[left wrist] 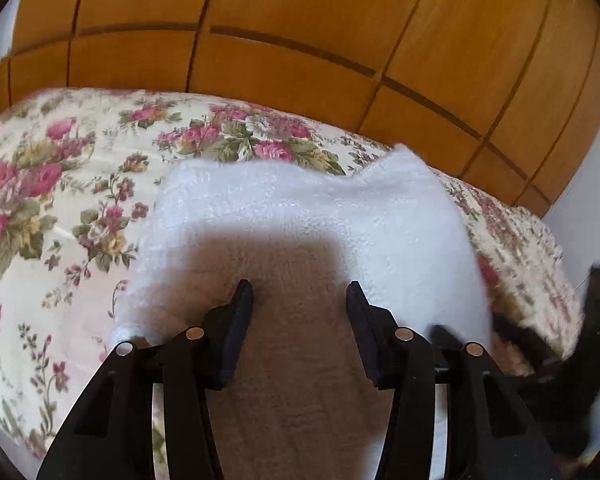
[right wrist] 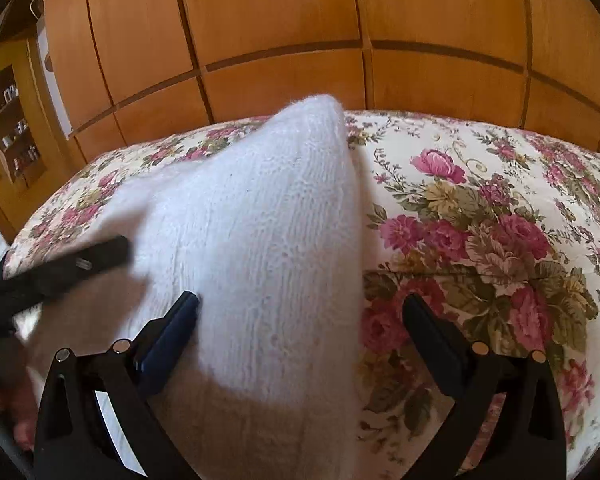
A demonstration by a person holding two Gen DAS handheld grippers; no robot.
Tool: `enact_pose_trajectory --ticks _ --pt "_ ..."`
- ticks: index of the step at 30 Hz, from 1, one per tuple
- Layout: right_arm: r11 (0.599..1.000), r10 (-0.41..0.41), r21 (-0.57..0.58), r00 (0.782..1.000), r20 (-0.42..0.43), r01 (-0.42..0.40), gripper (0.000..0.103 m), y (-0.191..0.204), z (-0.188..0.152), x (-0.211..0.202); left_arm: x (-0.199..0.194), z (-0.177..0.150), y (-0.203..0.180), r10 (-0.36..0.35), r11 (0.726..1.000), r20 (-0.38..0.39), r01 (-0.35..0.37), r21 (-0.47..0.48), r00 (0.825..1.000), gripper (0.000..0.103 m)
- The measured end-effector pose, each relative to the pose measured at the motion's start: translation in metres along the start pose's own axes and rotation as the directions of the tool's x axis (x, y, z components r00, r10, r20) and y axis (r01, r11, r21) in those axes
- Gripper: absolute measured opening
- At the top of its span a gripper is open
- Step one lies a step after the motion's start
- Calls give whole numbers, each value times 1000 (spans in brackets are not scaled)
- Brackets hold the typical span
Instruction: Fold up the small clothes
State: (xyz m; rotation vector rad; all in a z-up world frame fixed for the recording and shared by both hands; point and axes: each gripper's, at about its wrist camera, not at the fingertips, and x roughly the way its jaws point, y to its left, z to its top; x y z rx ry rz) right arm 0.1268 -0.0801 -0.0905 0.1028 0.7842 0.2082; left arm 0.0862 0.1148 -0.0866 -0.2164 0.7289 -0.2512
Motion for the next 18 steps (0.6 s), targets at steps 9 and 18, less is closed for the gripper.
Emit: enact_pose_trajectory --ticks 9,18 --pt "995 -82 60 995 59 79 101 -18 69 -5 1 -21 -1 13 997 74 -19 80 997 48" --pt "958 -284 -55 959 -3 283 100 -6 54 55 -3 -29 -5 19 994 98 -29 105 995 48"
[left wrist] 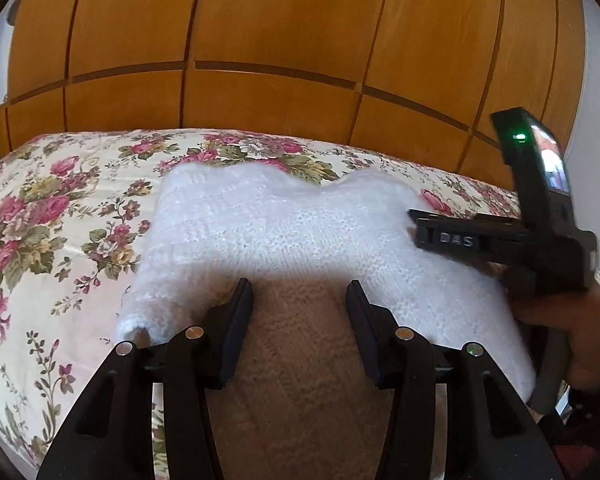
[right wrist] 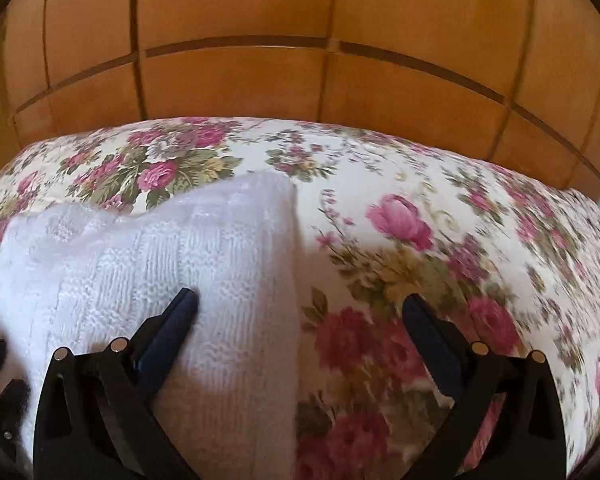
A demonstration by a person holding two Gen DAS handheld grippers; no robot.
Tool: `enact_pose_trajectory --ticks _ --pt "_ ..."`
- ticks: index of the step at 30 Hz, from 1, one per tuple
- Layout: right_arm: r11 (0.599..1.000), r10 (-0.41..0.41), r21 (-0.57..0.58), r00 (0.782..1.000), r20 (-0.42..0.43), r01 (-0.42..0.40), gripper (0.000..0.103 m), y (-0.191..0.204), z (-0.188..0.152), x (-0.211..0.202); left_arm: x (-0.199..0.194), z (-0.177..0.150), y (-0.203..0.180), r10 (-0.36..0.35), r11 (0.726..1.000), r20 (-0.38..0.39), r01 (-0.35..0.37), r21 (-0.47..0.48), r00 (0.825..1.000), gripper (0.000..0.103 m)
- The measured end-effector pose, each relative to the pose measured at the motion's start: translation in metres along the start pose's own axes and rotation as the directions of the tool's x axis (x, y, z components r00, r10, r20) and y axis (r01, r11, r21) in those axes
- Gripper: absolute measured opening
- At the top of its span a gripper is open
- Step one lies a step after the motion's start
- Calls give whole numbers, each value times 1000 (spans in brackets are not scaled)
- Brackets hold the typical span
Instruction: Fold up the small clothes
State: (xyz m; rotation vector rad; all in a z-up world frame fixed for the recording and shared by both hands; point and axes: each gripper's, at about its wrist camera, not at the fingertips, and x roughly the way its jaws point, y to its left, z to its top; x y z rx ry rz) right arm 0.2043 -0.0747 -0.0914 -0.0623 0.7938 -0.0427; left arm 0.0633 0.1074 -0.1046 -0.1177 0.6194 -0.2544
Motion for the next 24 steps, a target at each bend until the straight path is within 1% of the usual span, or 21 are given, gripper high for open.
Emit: enact_pose_trajectory --ticks 2,4,7,9,12,14,16,19,24 --pt "1000 -21 -2 1000 13 21 100 1 -7 -11 -1 -3 -1 1 1000 6 -1 1 1000 48" --pt "999 -34 -10 999 26 34 100 3 -8 -12 0 -4 -4 15 1000 14 -16 11 1000 48" --pt "1000 -8 -1 1000 22 8 100 -1 -3 -1 -2 0 -5 27 1000 3 -27 -6 1000 48" --pt "1000 -2 10 1000 31 1 100 -1 -3 -2 -8 4 -4 6 999 -2 -6 -37 1000 48" --pt "1000 3 26 999 54 -5 100 -4 -6 -4 -21 7 7 -45 991 13 46 -122 999 48" --pt "999 8 33 998 56 -10 100 -5 -6 -4 -27 8 12 -54 986 22 57 -156 998 48" --pt "999 9 32 999 54 -10 101 -4 -5 -5 -26 8 12 -46 988 14 48 -149 999 48" --pt "999 8 31 998 59 -9 101 -5 -5 -6 -26 7 8 -21 993 1 21 -114 1000 48" --pt "999 39 30 995 94 -42 101 -10 -7 -26 -38 8 10 -13 991 29 16 -131 999 48"
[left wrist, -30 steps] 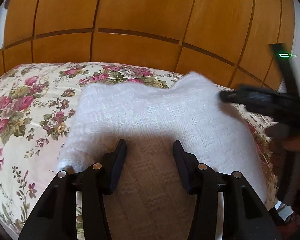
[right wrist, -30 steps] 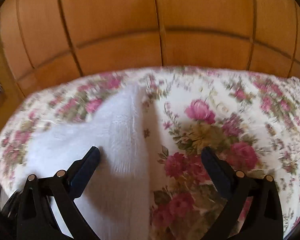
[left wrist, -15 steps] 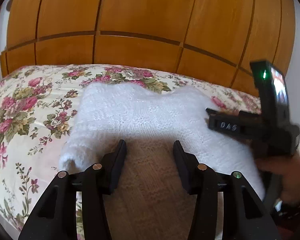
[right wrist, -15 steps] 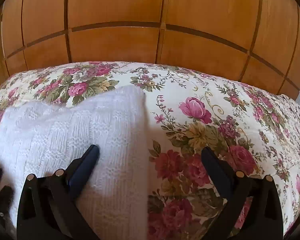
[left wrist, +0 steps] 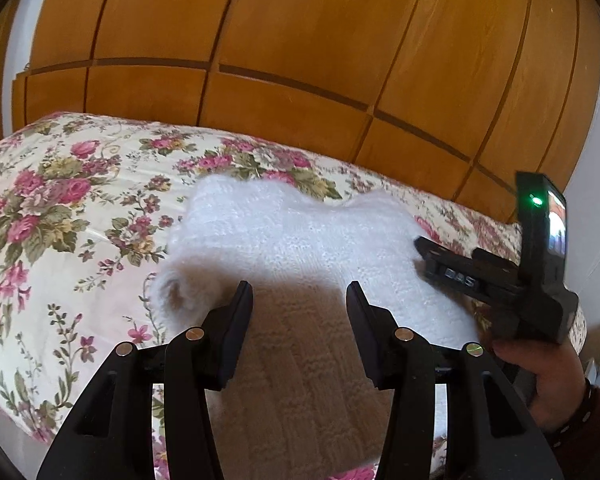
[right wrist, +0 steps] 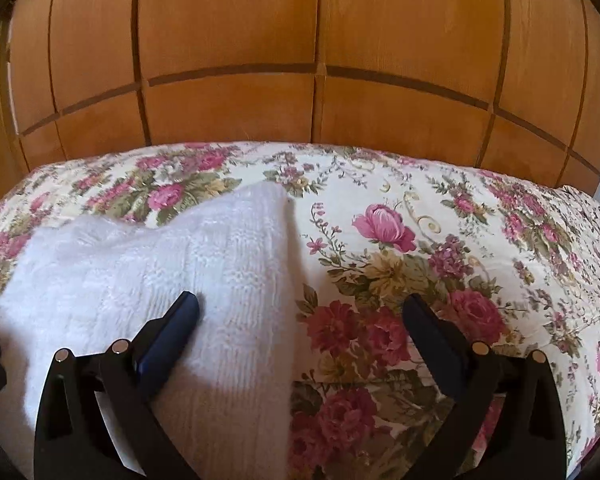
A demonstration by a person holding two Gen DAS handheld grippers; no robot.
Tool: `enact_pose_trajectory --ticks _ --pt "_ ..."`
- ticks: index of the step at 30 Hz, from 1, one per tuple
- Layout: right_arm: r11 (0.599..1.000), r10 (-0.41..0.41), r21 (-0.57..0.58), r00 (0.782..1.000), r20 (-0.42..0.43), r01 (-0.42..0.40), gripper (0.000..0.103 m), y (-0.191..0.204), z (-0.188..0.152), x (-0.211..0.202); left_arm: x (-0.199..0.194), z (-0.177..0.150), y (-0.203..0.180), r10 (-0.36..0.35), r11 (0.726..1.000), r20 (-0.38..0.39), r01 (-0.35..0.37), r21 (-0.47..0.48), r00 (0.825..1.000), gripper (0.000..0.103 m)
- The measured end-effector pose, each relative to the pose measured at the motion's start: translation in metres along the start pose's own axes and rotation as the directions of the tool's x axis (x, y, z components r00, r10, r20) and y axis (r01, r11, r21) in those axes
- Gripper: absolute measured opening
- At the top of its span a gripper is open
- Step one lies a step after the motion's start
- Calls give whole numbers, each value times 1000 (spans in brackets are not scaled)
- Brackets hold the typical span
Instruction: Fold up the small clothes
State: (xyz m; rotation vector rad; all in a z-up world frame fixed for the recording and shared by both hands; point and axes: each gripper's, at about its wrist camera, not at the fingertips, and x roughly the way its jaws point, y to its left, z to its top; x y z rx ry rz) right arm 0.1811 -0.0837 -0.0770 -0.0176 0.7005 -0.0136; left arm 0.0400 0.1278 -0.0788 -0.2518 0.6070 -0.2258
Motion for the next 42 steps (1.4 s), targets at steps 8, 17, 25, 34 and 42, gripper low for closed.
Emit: enact_pose_trajectory --ticks 8,17,25,34,42 --pt "998 45 37 999 -12 -44 101 -7 -25 -28 11 -14 3 79 994 -43 -76 72 996 48" --pt "993 108 40 994 -31 -107 101 -9 -39 -13 5 -23 7 60 992 -32 -56 111 998 48" --pt "933 277 262 957 -85 -247 101 -40 -41 -19 -31 -4 41 -53 984 156 78 -158 986 91" --pt "763 569 452 812 -131 -462 101 -49 -51 2 34 -3 66 -167 957 -190 112 -267 968 91" --pt "706 665 444 731 -151 -551 82 -35 -40 23 58 0 64 -274 941 -229 211 -263 934 84"
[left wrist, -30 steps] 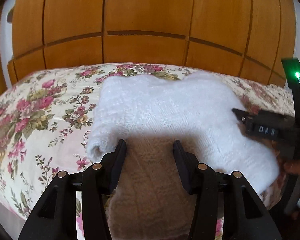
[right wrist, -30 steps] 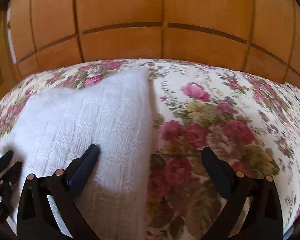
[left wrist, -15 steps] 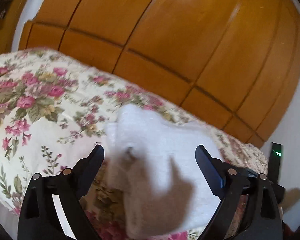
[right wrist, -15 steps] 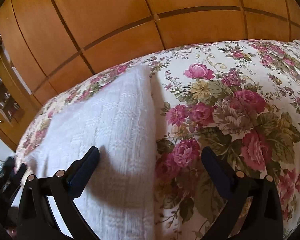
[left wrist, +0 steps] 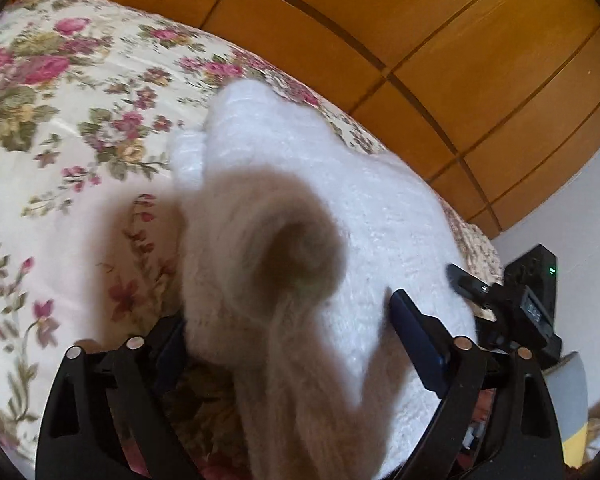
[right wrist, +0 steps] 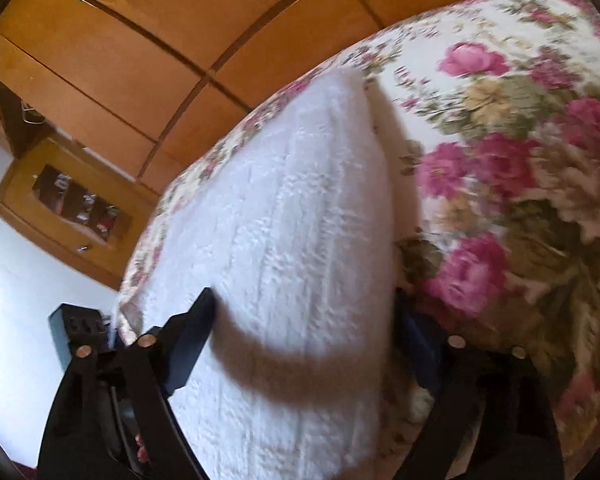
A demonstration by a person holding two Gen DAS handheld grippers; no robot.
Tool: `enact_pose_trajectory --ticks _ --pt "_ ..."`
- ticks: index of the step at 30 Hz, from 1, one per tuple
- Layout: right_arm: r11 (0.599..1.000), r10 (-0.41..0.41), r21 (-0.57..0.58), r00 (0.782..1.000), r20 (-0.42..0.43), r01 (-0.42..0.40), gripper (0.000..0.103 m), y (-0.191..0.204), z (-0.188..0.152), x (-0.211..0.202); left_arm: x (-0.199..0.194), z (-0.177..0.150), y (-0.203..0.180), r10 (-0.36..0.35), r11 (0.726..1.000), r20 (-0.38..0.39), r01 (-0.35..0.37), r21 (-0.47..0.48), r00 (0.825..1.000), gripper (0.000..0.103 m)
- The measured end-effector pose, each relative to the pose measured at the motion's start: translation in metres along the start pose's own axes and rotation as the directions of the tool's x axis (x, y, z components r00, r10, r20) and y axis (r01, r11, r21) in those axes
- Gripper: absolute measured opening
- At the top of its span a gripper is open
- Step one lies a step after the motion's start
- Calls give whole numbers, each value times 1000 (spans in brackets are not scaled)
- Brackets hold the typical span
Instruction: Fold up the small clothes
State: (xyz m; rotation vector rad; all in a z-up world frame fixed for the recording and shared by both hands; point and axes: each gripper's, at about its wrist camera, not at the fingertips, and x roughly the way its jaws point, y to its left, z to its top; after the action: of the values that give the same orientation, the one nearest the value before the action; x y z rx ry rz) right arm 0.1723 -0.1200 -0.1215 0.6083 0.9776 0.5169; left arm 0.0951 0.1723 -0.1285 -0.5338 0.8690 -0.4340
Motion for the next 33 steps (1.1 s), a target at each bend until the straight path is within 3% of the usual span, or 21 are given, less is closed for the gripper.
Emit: enact_pose_trajectory --ticks 1,2,6,14,19,22,25,33 --pt "1000 5 4 1000 -8 -5 79 -1 2 3 2 1 -1 2 1000 -8 -2 5 1000 80" --pt "1000 8 3 1000 -13 -8 74 0 4 6 6 2 -4 -10 1000 -18 11 16 1000 70" --pt "999 18 -32 1000 -1 -18 62 5 4 4 9 2 -21 3 997 -19 -1 80 1000 51" --pt "998 55 -28 996 70 -53 53 6 3 -19 -2 5 -60 16 972 63 -30 232 998 44" --pt "995 31 -101 986 161 -15 52 12 4 -50 11 15 -86 -35 959 60 16 282 998 43" --pt "988 3 -149 972 235 33 52 11 8 -74 26 22 -106 -69 947 63 45 319 996 43" --pt "979 -40 -178 944 329 103 52 3 12 -103 45 31 -135 -105 931 59 78 356 993 43" --pt "965 -140 -131 869 476 227 52 -47 27 -171 123 51 -221 -207 862 -9 187 472 978 43"
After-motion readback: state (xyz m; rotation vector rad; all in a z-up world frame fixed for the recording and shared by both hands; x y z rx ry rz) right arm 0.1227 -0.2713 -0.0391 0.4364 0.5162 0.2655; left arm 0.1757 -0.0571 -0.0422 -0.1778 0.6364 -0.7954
